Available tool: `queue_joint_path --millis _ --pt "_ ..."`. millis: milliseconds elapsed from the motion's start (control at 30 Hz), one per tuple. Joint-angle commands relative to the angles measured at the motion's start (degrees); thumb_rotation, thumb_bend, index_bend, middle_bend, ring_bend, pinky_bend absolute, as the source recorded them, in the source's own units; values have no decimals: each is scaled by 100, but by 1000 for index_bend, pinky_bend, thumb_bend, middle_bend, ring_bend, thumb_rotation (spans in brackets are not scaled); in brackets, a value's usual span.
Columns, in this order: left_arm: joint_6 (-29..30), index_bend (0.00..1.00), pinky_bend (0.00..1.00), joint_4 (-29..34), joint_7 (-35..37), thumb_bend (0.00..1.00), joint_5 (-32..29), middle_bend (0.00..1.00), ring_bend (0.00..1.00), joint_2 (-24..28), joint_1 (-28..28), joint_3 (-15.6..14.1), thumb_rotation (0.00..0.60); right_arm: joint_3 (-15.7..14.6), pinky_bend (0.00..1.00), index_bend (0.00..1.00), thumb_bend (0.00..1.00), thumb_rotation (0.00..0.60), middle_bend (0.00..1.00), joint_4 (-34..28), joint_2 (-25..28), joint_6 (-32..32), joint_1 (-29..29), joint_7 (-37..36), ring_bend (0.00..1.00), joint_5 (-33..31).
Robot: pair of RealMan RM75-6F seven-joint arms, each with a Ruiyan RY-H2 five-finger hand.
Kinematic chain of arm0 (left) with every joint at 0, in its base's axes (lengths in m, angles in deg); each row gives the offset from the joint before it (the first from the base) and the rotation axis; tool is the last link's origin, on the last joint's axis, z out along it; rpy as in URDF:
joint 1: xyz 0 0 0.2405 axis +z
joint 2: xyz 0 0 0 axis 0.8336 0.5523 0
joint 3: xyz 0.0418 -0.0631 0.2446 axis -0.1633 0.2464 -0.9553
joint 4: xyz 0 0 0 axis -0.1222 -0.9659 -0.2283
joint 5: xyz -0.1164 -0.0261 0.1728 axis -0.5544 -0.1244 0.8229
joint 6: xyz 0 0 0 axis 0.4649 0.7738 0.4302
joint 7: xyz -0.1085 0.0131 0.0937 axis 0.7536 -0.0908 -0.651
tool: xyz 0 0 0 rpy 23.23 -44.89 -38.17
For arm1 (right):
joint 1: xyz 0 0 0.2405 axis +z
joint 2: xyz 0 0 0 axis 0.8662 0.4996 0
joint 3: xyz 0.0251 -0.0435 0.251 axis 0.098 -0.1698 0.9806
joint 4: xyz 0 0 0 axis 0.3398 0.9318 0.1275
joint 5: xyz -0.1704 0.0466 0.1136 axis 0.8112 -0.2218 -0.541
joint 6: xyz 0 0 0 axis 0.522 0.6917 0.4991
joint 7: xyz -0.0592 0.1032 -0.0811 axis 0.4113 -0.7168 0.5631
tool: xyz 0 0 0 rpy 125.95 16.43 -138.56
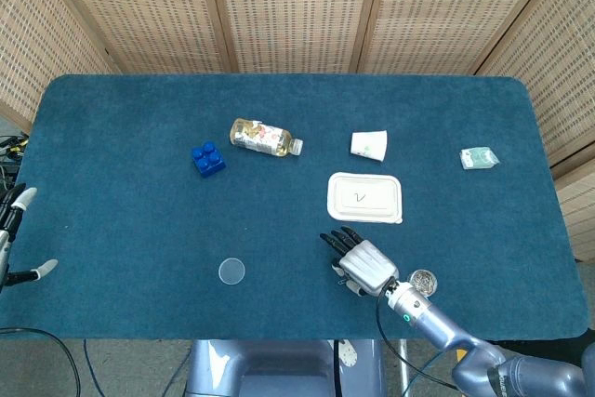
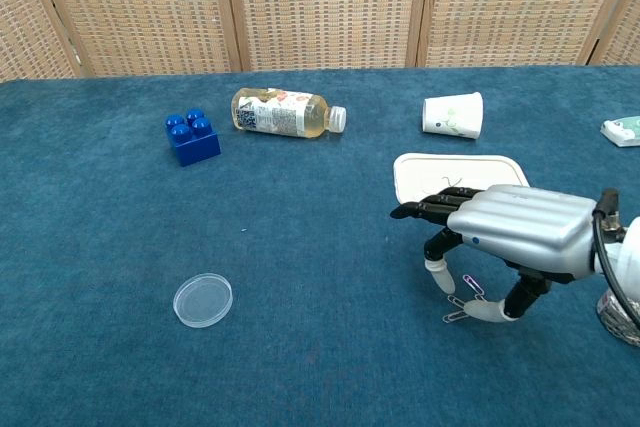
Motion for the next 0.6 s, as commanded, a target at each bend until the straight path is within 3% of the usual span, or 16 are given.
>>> queue_joint_path --millis 33,600 --pt "-6 0 0 -5 -14 0 1 0 0 -8 -5 -2 600 -23 0 513 320 600 0 26 -27 2 1 14 0 -25" --pt "-31 0 0 -13 -5 0 -27 0 0 -16 -17 5 600 -90 0 522 320 600 0 358 -354 -159 82 83 0 -323"
